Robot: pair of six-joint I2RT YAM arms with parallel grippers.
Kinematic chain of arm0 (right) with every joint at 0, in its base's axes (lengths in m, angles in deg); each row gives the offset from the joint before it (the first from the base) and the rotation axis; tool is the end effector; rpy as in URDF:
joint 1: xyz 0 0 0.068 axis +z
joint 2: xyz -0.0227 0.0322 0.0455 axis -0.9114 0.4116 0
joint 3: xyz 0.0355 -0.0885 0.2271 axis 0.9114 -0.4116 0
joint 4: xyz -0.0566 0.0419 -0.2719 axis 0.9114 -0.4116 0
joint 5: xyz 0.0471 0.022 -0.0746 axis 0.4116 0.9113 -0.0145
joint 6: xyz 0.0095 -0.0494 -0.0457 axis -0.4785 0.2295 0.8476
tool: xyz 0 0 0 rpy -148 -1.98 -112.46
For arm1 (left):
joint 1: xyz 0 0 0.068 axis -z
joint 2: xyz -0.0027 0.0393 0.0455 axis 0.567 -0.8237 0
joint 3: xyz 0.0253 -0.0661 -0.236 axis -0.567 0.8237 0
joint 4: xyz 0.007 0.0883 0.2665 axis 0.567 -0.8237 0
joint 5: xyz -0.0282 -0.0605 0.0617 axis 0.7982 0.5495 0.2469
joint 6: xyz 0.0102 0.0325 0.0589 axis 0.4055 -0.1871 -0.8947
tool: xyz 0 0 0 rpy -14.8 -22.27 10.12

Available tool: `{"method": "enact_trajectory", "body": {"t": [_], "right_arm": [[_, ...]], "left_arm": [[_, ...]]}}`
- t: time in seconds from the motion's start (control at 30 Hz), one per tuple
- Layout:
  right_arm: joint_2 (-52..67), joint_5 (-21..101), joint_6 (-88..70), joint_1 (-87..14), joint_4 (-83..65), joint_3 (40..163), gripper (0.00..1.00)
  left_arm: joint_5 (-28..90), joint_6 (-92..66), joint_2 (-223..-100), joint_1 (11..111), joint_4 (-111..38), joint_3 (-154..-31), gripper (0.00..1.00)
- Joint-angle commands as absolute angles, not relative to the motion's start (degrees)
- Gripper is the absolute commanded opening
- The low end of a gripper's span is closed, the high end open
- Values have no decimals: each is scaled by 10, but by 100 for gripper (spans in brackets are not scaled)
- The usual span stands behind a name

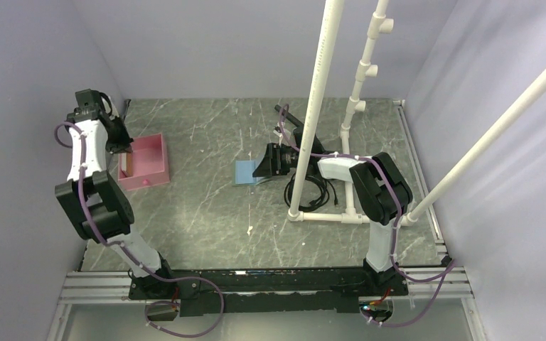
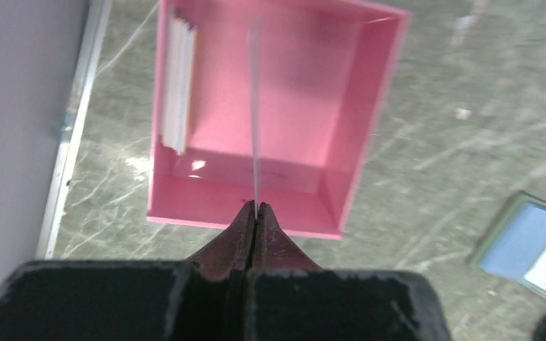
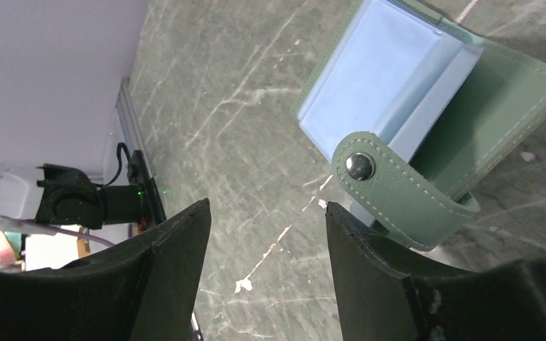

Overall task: Put the credit cards into the card holder
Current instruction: Pick up the credit card from the storage box.

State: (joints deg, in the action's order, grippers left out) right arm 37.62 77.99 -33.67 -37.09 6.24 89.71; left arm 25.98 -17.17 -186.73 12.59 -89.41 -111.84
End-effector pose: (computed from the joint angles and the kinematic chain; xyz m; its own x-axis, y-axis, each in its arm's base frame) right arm 0.3538 0.2378 0.1183 -0.8542 -0.0520 -0.5174 -0.4912 0.4074 0.7699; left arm 0.3725 0.1467 0.2502 -0.7527 -0.4404 -0.4893 -0.4451 0.8881 -0.1145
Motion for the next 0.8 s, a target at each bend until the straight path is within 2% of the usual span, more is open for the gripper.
{"method": "enact_trajectory", "body": {"t": [0.0, 0.1, 0.2, 0.37, 0.47, 0.57, 0.7, 0.77], "right_arm": [[354, 724, -305, -373, 16, 925, 64], [338, 694, -311, -390, 3, 919, 67], [324, 715, -338, -414, 27, 902, 69], [273, 763, -425, -455, 131, 848, 80], [235, 784, -473, -480, 207, 818, 88], [225, 817, -576, -502, 344, 780, 89], [251, 838, -678, -506, 471, 766, 86], [255, 831, -711, -503, 514, 754, 84]], "left_arm": [[446, -156, -1752, 124, -829, -1107, 0], [634, -93, -1698, 130, -684, -1012, 0], [742, -11, -1694, 182, -529, -952, 0], [777, 90, -1732, 348, -290, -883, 0], [789, 194, -1768, 399, -129, -838, 0], [811, 297, -1824, 426, 18, -804, 0], [804, 455, -1898, 464, 267, -756, 0], [788, 493, -1923, 480, 326, -739, 0]]}}
